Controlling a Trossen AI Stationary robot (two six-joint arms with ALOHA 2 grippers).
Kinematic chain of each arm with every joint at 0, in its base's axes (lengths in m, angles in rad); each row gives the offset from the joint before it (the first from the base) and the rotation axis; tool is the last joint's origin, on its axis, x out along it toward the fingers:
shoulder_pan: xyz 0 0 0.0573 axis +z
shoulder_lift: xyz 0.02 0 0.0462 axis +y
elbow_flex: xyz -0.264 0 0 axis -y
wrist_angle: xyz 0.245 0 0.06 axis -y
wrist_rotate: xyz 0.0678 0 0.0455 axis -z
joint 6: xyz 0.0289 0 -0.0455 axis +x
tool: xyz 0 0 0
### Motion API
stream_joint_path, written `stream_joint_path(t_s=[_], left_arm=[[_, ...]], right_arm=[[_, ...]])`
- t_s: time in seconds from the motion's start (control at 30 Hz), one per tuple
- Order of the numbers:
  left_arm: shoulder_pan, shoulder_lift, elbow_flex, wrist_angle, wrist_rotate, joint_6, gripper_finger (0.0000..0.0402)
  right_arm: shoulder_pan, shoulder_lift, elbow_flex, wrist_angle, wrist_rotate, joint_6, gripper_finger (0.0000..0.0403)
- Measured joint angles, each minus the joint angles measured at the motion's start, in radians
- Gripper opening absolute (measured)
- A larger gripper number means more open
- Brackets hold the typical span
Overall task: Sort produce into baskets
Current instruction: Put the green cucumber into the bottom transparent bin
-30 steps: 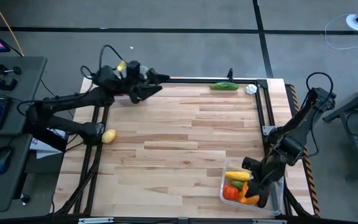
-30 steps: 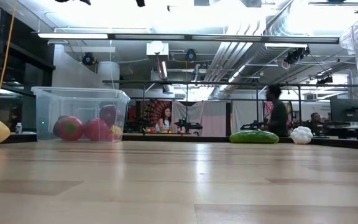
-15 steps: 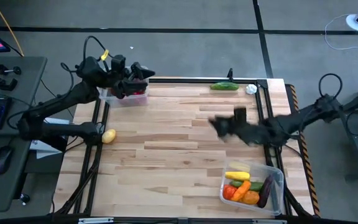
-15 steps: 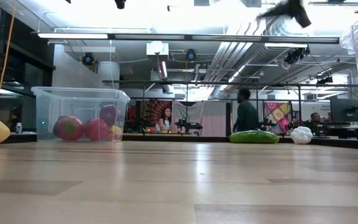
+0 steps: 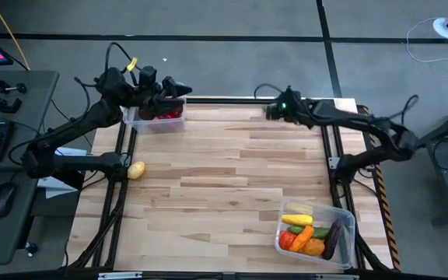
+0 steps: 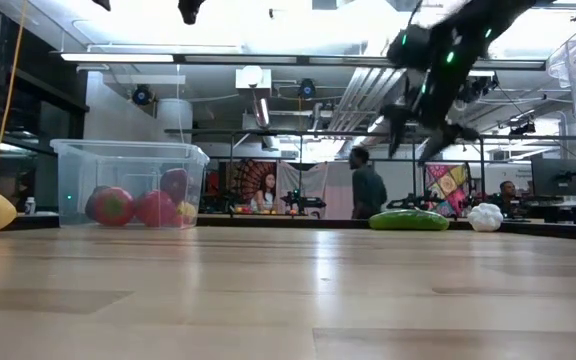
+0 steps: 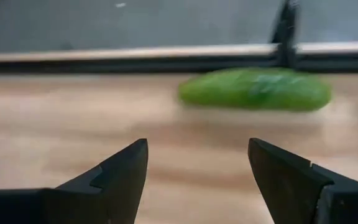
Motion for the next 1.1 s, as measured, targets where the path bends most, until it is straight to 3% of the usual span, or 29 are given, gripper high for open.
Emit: stream_joint_path(t_s=[0.27,0.63,0.87,1.1], left_arm=[[-0.001,0.0,0.0,-0.04,-0.153,-0.059,0.0374],[-0.002,0.0,0.0,-0.04,-0.174,-0.087,0.0374],[-0.002,0.0,0.0,-0.047,-0.174,-0.071,0.0374],[-0.002,0.0,0.0,-0.051,-0.162,-0.07,0.0374]], right_arm=[[-0.215,0.215,0.0,0.163,0.028,-0.003,0.0271],[-0.234,0.353,0.0,0.278,0.138,0.095,0.0249],[-0.229,0.373,0.0,0.289,0.231,0.093,0.0176],[-0.239,0.373,0.0,0.292,0.233,0.044,0.0059]])
